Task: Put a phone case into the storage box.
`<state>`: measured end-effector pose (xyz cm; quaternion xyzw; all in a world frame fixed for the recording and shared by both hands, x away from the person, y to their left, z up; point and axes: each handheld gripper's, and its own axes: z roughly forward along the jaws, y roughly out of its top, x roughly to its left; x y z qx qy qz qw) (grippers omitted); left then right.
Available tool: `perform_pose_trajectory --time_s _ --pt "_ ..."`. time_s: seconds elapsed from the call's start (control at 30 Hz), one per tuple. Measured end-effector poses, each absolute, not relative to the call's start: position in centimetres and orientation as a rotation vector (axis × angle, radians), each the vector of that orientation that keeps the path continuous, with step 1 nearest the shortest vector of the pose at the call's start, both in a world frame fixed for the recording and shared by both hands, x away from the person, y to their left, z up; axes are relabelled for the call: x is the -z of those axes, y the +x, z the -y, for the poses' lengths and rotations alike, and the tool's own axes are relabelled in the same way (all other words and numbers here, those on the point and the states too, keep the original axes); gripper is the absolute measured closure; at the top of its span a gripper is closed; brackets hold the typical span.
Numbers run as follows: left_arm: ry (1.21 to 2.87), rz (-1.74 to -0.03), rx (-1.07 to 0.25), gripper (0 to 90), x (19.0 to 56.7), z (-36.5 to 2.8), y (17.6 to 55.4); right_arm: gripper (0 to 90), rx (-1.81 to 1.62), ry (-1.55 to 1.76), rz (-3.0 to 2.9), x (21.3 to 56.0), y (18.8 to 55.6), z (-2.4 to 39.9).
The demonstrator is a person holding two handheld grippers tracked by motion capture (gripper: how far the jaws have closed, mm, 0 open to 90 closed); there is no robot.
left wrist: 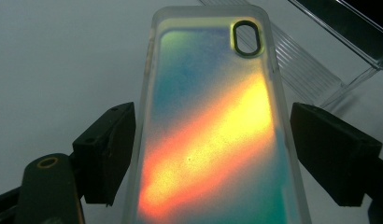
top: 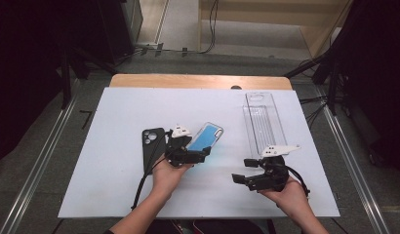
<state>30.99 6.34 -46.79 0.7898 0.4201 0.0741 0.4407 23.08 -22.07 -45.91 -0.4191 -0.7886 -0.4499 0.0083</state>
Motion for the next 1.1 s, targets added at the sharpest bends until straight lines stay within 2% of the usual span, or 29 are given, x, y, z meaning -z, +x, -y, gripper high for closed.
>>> perform_pose_trajectory --time_s 0.67,1.1 --pt "1.706 -1.108 -0.234 17.3 47.7 -6.9 27.9 16.1 1.404 -1.432 2.393 44.7 24.2 20.1" --pt "1.626 -1.150 -0.189 17.3 48.7 -6.8 27.2 16.1 1.424 -1.518 2.314 44.0 25.2 19.4"
